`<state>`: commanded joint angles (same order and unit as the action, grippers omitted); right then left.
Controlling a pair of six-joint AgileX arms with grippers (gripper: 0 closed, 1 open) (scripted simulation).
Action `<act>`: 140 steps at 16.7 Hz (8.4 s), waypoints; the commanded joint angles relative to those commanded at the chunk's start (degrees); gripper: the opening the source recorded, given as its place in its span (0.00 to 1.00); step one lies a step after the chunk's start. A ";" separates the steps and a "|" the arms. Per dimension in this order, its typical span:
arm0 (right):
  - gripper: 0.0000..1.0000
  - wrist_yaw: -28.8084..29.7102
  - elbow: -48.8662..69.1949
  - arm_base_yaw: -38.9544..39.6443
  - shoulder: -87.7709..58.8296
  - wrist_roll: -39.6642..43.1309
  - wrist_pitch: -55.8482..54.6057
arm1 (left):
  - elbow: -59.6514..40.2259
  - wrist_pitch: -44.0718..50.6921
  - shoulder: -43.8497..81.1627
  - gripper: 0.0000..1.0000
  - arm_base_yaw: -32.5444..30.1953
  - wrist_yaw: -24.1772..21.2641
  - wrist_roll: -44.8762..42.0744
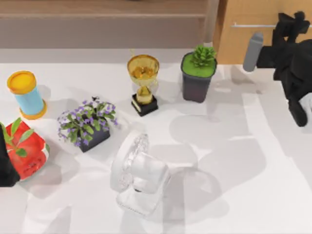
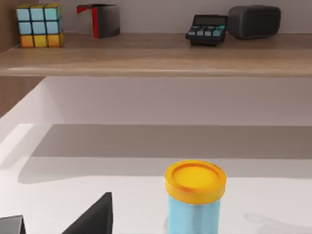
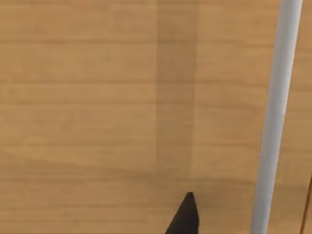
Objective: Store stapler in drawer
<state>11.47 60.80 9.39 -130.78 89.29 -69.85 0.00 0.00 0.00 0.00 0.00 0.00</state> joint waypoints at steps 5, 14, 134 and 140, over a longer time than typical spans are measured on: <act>0.00 0.00 0.00 0.00 0.00 0.00 0.00 | 0.00 0.00 0.00 1.00 0.00 0.00 0.00; 0.00 0.02 -0.26 0.22 0.08 -0.18 0.05 | 0.00 0.00 0.00 1.00 0.00 0.00 0.00; 1.00 -11.44 -4.03 -63.97 40.29 0.31 126.47 | 0.00 0.00 0.00 1.00 0.00 0.00 0.00; 1.00 -11.46 -10.79 -63.99 34.74 0.17 113.37 | 0.00 0.00 0.00 1.00 0.00 0.00 0.00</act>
<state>0.00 50.01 -54.60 -96.04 89.46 43.51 0.00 0.00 0.00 0.00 0.00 0.00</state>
